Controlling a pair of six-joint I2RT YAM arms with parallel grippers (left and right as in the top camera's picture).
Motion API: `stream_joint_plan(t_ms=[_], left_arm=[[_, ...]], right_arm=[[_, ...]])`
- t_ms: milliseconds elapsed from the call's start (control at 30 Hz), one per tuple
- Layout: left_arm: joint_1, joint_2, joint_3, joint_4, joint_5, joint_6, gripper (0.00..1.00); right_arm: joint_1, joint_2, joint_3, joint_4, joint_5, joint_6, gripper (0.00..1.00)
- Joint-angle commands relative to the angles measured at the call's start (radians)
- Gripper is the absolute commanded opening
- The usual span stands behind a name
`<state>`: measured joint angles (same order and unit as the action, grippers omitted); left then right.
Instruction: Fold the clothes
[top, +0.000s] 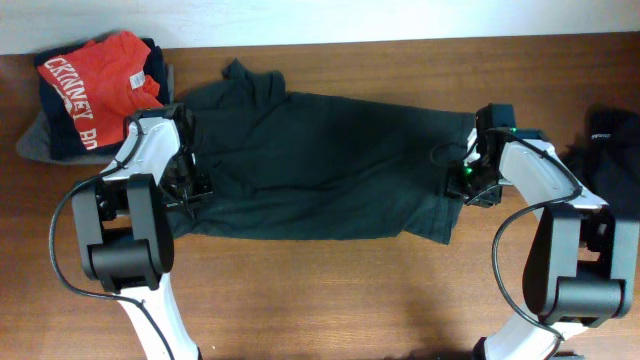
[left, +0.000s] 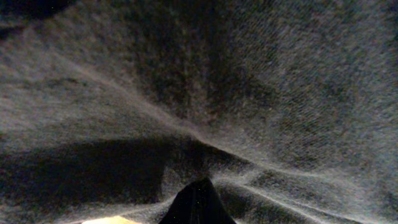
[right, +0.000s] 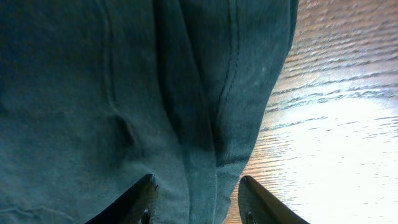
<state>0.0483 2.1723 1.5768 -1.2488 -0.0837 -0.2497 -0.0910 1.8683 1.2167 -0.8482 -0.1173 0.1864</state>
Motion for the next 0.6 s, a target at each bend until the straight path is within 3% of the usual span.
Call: stream_joint_plan(t_ms=[0, 567], left_arm=[[0.007, 0.017, 0.016, -0.002, -0.011, 0.012, 0.02], [0.007, 0.017, 0.016, -0.002, -0.011, 0.012, 0.02]], right_arm=[[0.000, 0.010, -0.021, 0.007, -0.006, 0.001, 0.47], [0.000, 0.045, -0.039, 0.026, -0.064, 0.002, 0.47]])
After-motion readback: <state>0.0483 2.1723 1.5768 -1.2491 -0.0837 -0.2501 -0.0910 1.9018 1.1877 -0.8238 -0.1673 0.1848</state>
